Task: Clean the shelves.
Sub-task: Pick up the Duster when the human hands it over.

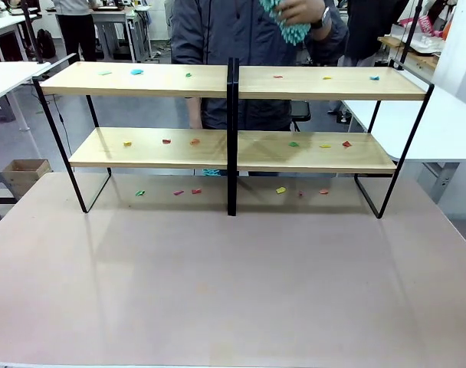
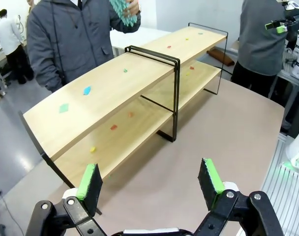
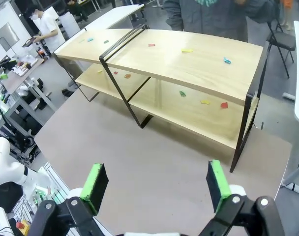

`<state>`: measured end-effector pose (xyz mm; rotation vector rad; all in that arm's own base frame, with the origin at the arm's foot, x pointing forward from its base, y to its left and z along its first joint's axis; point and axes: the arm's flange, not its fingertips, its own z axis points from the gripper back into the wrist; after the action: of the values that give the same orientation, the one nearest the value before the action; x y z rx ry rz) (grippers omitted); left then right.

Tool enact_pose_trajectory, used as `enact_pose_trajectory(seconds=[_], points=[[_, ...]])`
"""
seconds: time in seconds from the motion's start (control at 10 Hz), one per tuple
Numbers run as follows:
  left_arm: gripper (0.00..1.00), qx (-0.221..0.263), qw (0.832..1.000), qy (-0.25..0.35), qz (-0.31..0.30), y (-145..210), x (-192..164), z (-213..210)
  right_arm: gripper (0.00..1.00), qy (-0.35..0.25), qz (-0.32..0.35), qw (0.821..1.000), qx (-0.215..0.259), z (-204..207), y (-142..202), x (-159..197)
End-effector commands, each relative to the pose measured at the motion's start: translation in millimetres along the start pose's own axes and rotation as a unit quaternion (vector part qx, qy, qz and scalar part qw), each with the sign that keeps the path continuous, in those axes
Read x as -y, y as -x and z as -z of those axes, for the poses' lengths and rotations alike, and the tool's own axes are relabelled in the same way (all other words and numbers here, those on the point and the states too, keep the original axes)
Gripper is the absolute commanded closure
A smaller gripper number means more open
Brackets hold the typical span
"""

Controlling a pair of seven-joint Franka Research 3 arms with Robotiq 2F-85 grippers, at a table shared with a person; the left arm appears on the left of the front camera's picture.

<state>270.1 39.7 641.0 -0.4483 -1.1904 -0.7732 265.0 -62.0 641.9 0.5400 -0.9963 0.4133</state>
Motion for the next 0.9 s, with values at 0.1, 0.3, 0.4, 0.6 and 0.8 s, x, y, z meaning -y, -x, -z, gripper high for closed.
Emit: enact_pose_trajectory(seconds=[0.1,0.3,0.4,0.6,0.8], points=[[0.00,0.001,1.000,0.007,0.006,52.2,32.8,13.5,0.00,0.004,0.010,1.000,-0.011,5.3,2.1,0.2],[0.00,-0.001,1.000,0.007,0.006,46.5,35.4,21.7,0.00,0.007,0.008,1.000,-0.006,3.8,2.5,0.3],[0.00,-0.001,1.000,0.008,0.006,46.6,34.7,22.5,0.00,0.010,0.008,1.000,-0.004,3.8,2.1,0.5],[0.00,-0.022,1.000,-0.006,-0.011,45.0,34.3,24.0,0.00,0.020,0.000,1.000,-0.009,6.9,3.6,-1.5],[0.00,-0.012,1.000,0.008,-0.001,1.7,0.9,9.5,0.00,0.004,0.004,1.000,-0.007,3.1,1.7,2.7]])
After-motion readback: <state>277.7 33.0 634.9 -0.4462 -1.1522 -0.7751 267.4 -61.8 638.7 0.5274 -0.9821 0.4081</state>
